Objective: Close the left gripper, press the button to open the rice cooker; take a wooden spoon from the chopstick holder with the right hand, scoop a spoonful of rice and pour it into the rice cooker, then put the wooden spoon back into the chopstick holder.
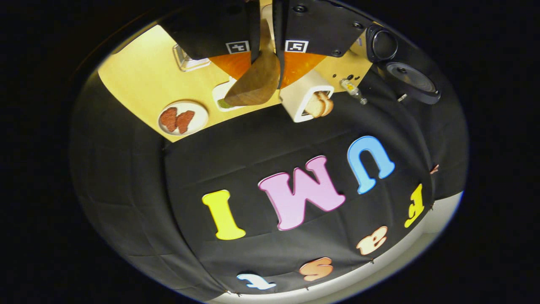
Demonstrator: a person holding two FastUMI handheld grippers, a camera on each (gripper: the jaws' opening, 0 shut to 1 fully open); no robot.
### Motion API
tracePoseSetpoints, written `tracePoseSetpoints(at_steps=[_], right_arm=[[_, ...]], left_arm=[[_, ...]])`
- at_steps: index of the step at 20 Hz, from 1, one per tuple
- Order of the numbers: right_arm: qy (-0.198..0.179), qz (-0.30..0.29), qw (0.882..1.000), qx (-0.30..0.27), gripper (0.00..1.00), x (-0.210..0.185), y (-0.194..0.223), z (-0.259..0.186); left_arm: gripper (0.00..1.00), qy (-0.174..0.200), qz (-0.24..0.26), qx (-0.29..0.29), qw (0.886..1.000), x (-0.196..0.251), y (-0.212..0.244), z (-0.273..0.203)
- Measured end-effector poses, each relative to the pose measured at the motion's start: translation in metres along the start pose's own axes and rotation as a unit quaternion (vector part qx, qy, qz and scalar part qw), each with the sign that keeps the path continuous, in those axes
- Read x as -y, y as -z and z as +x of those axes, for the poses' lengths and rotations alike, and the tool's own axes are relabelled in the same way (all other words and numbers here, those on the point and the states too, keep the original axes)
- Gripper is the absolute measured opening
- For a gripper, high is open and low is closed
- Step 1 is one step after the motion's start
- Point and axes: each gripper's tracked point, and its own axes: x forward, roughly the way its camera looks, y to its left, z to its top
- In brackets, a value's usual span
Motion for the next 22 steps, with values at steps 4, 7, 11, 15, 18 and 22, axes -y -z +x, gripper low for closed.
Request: tracePoseSetpoints(at_steps=[4, 7, 11, 15, 18, 22], right_arm=[[-0.017, -0.050, 0.998, -0.035, 0.16, -0.032, 0.057, 0.011], [-0.003, -0.095, 0.993, -0.068, 0.16, -0.028, 0.103, 0.023], [0.019, -0.101, 0.988, -0.115, 0.16, -0.021, 0.153, 0.029], [0.040, -0.062, 0.990, -0.121, 0.16, -0.026, 0.163, 0.032], [0.037, -0.027, 0.989, -0.141, 0.16, -0.041, 0.174, 0.034], [0.036, 0.042, 0.986, -0.159, 0.16, -0.066, 0.183, 0.040]], left_arm=[[0.96, 0.023, 0.010, -0.019, 1.000, -0.007, 0.018, 0.006], [0.95, 0.030, 0.003, -0.032, 0.999, -0.015, 0.030, 0.010], [0.95, 0.032, -0.001, -0.040, 0.999, -0.026, 0.039, 0.016], [0.95, 0.032, -0.004, -0.051, 0.998, -0.036, 0.047, 0.016], [0.96, 0.040, -0.017, -0.051, 0.998, -0.036, 0.047, 0.015], [0.96, 0.050, -0.018, -0.052, 0.997, -0.037, 0.047, 0.013]])
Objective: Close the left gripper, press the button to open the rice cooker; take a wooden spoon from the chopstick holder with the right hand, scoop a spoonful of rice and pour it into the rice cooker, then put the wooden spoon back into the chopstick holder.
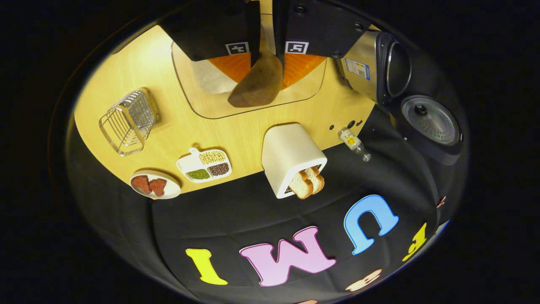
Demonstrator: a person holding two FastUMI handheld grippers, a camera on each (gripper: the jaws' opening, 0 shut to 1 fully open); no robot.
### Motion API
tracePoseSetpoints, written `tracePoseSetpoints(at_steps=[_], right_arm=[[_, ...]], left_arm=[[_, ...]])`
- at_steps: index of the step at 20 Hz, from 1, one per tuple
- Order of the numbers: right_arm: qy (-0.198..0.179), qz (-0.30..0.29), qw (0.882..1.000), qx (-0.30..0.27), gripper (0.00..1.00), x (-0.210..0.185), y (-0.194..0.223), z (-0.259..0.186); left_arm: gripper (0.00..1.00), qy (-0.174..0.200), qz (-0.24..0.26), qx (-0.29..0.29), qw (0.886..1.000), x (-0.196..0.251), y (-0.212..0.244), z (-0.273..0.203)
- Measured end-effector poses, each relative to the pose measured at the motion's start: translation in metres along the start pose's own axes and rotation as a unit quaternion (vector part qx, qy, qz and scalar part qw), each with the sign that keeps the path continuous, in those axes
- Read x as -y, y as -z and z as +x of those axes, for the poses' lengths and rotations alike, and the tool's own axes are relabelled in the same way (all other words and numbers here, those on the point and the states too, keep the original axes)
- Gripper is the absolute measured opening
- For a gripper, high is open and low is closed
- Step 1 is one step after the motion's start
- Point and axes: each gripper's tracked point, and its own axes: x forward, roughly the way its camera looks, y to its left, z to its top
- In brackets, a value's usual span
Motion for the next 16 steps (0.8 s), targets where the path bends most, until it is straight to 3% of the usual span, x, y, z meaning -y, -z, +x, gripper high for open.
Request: tracePoseSetpoints(at_steps=[3, 6, 10, 16], right_arm=[[-0.013, 0.049, 0.999, -0.007, 0.16, -0.026, 0.003, 0.001], [-0.006, 0.048, 0.999, -0.005, 0.16, -0.030, 0.003, 0.001], [-0.002, 0.090, 0.996, 0.000, 0.16, -0.014, -0.001, -0.008], [0.019, 0.188, 0.982, 0.023, 0.16, 0.025, -0.019, -0.032]], left_arm=[[0.96, 0.008, -0.014, -0.003, 1.000, -0.001, -0.004, -0.001], [0.96, 0.017, -0.025, 0.007, 1.000, 0.001, -0.015, -0.001], [0.96, 0.023, -0.013, 0.017, 1.000, -0.001, -0.022, -0.003], [0.95, 0.034, -0.030, 0.024, 0.999, -0.001, -0.029, -0.007]])
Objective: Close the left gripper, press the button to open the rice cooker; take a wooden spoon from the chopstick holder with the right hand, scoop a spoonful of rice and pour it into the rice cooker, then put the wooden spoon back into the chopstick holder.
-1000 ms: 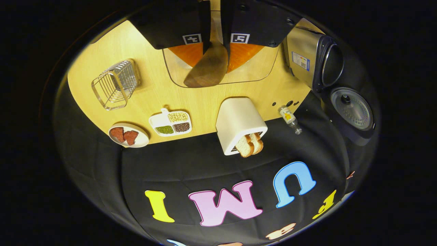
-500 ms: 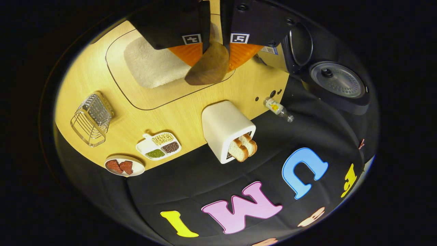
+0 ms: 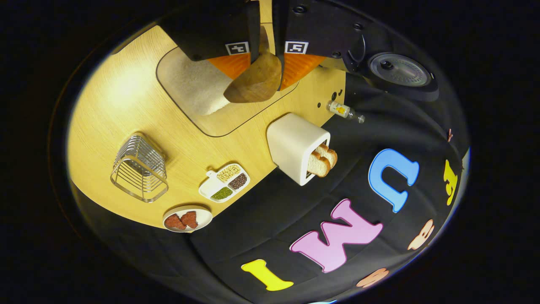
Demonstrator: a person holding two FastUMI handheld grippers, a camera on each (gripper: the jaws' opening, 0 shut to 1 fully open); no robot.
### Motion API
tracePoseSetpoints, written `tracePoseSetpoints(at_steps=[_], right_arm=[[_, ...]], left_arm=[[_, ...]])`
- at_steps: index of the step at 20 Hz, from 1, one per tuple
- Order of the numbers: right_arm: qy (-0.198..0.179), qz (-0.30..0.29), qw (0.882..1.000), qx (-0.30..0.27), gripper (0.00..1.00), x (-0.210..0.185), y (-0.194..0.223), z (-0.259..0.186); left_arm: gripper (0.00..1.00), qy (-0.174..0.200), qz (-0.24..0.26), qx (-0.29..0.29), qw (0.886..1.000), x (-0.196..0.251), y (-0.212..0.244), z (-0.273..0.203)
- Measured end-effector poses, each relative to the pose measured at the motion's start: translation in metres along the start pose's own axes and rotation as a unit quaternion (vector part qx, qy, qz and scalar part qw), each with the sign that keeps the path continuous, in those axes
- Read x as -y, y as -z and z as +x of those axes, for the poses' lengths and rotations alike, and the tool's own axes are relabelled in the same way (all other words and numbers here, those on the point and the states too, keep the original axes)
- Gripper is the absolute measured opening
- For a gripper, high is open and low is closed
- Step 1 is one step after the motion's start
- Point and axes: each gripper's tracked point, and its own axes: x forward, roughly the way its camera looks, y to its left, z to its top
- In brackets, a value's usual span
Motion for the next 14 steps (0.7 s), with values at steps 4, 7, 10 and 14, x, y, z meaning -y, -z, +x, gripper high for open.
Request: tracePoseSetpoints(at_steps=[4, 7, 10, 14], right_arm=[[0.001, 0.062, 0.998, 0.012, 0.16, 0.009, -0.020, -0.012], [-0.007, 0.114, 0.993, 0.024, 0.16, 0.006, -0.037, -0.023], [-0.037, 0.134, 0.990, 0.033, 0.16, -0.020, -0.048, -0.036], [-0.085, 0.126, 0.988, 0.037, 0.16, -0.070, -0.052, -0.051]], left_arm=[[0.95, 0.005, 0.010, 0.009, 1.000, 0.001, -0.005, -0.003], [0.96, 0.003, 0.014, 0.015, 1.000, -0.004, -0.008, -0.007], [0.95, 0.001, 0.009, 0.018, 1.000, -0.007, -0.009, -0.009], [0.95, -0.004, 0.002, 0.030, 1.000, -0.013, -0.020, -0.012]])
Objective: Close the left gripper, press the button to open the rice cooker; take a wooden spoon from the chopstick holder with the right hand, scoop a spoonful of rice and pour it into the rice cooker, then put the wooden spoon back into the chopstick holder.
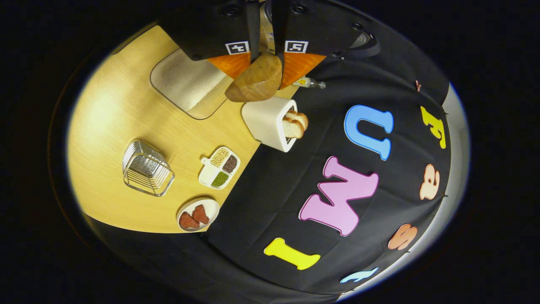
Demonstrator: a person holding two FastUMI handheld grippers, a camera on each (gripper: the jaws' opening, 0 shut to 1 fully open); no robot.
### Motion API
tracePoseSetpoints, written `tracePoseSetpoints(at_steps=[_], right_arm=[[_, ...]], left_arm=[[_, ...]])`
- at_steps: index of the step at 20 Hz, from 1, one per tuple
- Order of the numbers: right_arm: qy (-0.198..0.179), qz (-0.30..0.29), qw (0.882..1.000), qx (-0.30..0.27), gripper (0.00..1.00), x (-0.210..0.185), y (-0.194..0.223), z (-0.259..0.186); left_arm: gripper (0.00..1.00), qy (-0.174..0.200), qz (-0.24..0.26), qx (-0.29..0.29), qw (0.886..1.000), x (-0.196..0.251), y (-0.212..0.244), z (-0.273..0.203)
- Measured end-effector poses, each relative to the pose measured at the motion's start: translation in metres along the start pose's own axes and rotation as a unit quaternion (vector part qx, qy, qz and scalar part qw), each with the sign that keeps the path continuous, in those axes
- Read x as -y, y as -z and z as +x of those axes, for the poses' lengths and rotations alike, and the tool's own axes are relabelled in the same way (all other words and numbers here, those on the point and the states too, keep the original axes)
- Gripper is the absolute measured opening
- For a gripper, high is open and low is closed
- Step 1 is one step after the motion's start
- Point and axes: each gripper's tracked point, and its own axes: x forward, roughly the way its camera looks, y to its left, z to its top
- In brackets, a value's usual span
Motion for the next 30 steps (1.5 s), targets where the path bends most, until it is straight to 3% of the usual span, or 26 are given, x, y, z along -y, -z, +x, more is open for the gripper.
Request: tracePoseSetpoints(at_steps=[6, 12, 16, 19, 24, 28, 30], right_arm=[[-0.067, -0.022, 0.997, -0.015, 0.16, -0.081, 0.042, -0.002], [-0.090, -0.078, 0.992, -0.036, 0.16, -0.127, 0.095, 0.003], [-0.120, -0.151, 0.980, -0.053, 0.15, -0.160, 0.134, 0.014], [-0.154, -0.242, 0.956, -0.066, 0.15, -0.179, 0.171, 0.018], [-0.215, -0.390, 0.892, -0.071, 0.15, -0.198, 0.222, 0.022], [-0.258, -0.454, 0.849, -0.078, 0.15, -0.201, 0.252, 0.022], [-0.273, -0.476, 0.833, -0.078, 0.16, -0.200, 0.263, 0.024]], left_arm=[[0.96, -0.010, -0.016, 0.022, 1.000, -0.014, -0.018, 0.002], [0.95, -0.030, -0.041, 0.035, 0.998, -0.033, -0.025, -0.005], [0.96, -0.047, -0.066, 0.041, 0.996, -0.054, -0.032, -0.011], [0.96, -0.043, -0.093, 0.047, 0.994, -0.066, -0.032, -0.010], [0.95, -0.057, -0.087, 0.039, 0.994, -0.095, -0.024, -0.006], [0.92, -0.062, -0.086, 0.030, 0.994, -0.105, -0.017, -0.004], [0.95, -0.061, -0.076, 0.026, 0.995, -0.108, -0.014, -0.002]])
